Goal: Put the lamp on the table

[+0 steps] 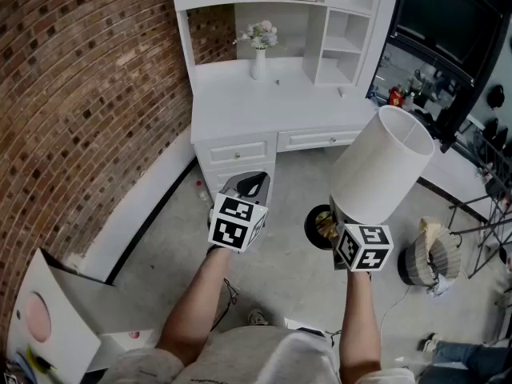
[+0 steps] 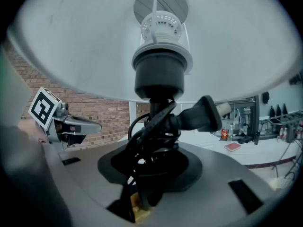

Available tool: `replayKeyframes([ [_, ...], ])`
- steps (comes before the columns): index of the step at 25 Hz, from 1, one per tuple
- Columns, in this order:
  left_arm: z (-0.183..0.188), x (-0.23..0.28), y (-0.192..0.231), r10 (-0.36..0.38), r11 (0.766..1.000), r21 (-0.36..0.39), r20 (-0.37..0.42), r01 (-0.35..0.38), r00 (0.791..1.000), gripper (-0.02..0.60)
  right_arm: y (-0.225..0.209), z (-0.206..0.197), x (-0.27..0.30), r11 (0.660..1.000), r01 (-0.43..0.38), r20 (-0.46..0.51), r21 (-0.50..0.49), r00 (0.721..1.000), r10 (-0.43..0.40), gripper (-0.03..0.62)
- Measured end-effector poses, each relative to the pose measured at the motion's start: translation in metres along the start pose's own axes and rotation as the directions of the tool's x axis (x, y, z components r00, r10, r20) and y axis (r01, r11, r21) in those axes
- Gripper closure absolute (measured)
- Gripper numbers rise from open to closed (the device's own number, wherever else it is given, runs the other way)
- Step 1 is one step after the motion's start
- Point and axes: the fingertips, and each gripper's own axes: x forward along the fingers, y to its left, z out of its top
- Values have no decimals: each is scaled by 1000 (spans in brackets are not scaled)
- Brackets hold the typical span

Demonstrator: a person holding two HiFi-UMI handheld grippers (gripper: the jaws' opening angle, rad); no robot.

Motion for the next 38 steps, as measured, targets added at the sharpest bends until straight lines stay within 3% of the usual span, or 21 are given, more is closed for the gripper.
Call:
replayKeyframes([
  [21, -13, 38, -10, -65, 998, 11, -26, 65, 998, 584, -8, -7, 14, 1000, 16, 11, 11, 1000, -17, 459],
  [38, 16, 139, -46, -71, 997, 28, -37, 72, 997, 584, -94, 1, 66, 999, -46, 18, -15, 999, 46, 459],
])
